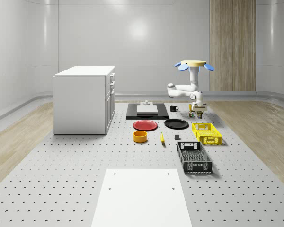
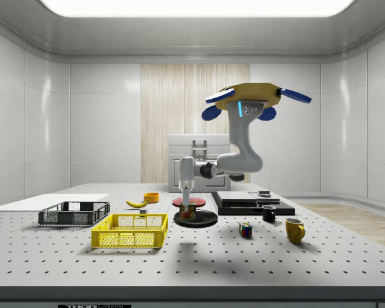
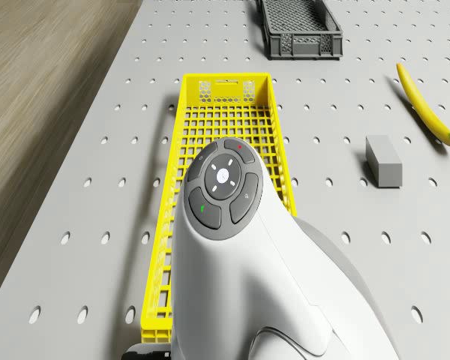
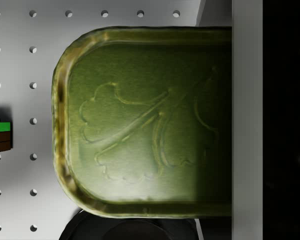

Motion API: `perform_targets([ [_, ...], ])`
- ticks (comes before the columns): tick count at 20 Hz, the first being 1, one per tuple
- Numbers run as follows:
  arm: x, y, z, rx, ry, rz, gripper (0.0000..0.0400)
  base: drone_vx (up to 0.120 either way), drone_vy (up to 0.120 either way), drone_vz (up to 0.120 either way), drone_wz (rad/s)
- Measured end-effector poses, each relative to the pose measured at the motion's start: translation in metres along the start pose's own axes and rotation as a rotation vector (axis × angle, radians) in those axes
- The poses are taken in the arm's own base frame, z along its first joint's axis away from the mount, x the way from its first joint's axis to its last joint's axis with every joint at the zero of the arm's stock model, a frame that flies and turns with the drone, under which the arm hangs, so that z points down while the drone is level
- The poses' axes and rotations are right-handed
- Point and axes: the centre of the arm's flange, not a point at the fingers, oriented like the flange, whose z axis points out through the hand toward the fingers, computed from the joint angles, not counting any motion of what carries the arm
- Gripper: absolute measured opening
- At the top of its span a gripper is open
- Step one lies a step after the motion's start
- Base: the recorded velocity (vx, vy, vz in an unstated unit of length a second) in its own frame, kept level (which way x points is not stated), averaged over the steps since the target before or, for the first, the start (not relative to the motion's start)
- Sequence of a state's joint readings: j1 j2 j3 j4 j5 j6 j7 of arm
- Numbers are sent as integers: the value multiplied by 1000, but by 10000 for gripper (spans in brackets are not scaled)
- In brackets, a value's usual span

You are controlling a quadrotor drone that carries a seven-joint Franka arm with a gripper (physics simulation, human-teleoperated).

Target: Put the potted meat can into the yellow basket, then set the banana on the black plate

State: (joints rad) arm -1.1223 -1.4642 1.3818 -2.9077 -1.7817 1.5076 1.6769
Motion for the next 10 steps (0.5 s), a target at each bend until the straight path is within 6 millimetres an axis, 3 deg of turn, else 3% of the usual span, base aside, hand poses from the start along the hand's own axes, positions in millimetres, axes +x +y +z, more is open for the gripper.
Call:
perform_targets([
  [10,0,0,0,0,0,0,282,120,0,0,0],
])
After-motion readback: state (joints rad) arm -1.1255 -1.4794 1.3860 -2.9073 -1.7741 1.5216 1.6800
